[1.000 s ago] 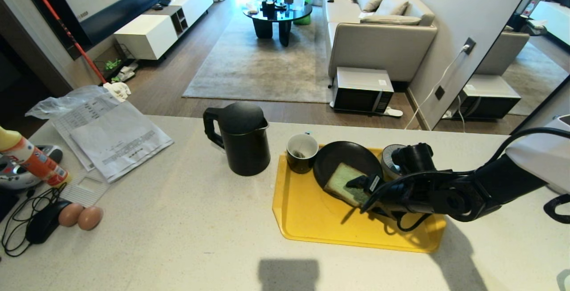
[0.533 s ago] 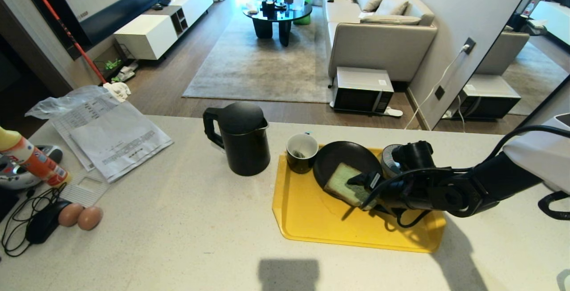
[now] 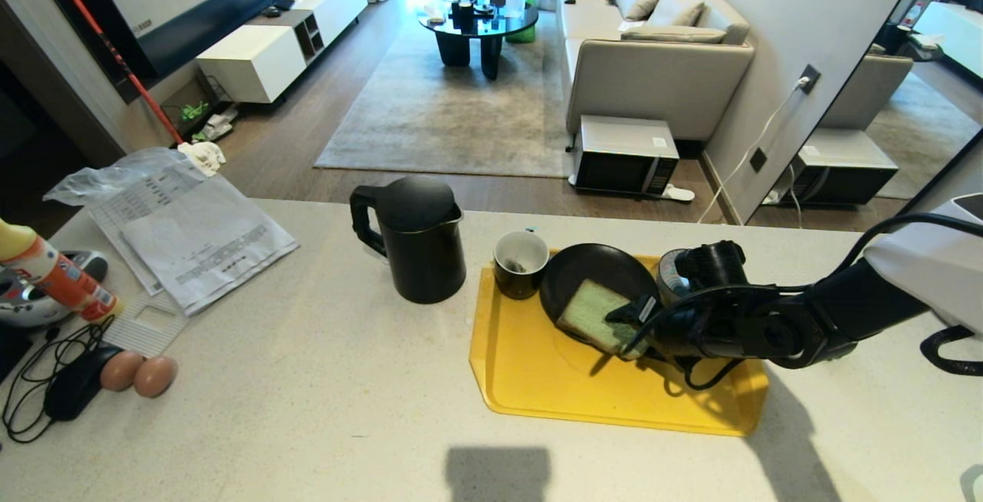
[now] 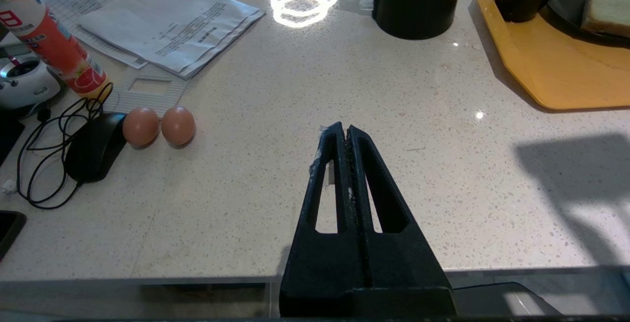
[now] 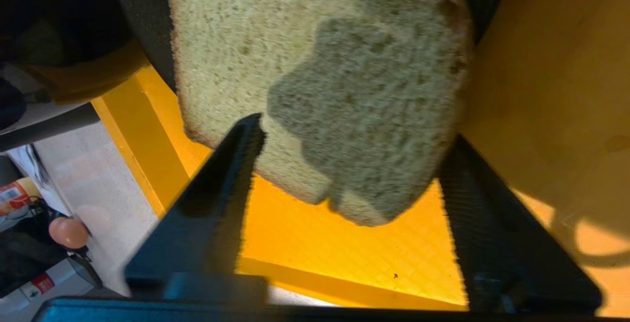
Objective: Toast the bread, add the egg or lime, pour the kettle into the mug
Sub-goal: Pick up the bread slice
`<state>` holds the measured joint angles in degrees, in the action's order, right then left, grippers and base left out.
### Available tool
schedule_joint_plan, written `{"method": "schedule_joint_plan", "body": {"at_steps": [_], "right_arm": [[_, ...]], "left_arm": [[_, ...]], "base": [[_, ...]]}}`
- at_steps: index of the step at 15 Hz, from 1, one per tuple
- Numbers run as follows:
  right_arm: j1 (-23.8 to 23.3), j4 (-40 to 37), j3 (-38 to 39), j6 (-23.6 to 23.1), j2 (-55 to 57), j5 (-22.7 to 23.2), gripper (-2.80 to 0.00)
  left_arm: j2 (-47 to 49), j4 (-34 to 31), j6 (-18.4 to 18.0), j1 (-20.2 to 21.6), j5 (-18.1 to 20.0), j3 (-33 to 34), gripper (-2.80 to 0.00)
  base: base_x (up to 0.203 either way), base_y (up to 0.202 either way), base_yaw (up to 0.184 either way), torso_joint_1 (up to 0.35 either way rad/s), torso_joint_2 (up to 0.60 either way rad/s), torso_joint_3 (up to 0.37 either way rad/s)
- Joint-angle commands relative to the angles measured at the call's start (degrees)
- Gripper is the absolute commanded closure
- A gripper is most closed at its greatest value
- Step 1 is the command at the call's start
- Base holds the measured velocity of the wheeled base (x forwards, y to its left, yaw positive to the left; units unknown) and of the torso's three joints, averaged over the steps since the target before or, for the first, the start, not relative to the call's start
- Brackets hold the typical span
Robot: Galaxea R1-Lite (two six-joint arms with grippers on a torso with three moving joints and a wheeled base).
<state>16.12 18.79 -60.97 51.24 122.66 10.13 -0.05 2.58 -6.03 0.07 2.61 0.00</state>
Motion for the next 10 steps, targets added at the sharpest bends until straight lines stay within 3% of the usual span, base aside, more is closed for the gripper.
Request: {"method": "schedule_joint_plan", "body": {"at_steps": [1,10], "right_arm": [[-0.32,0.04,-0.04,0.27,-0.06,0.01,0.0],[-1.88,-2.14,1.11,0.27,-3.03,-0.02,0.0]], "left_arm": [[-0.13,-0.02,-0.03,0.01,0.03,0.97,0.0],[-0.13,0.05,-0.03,0.01,0.03,0.97,0.0]], "base": [[0.0,0.0,0.0,0.0,0.0,0.0],[0.0,0.0,0.0,0.0,0.0,0.0]]}}
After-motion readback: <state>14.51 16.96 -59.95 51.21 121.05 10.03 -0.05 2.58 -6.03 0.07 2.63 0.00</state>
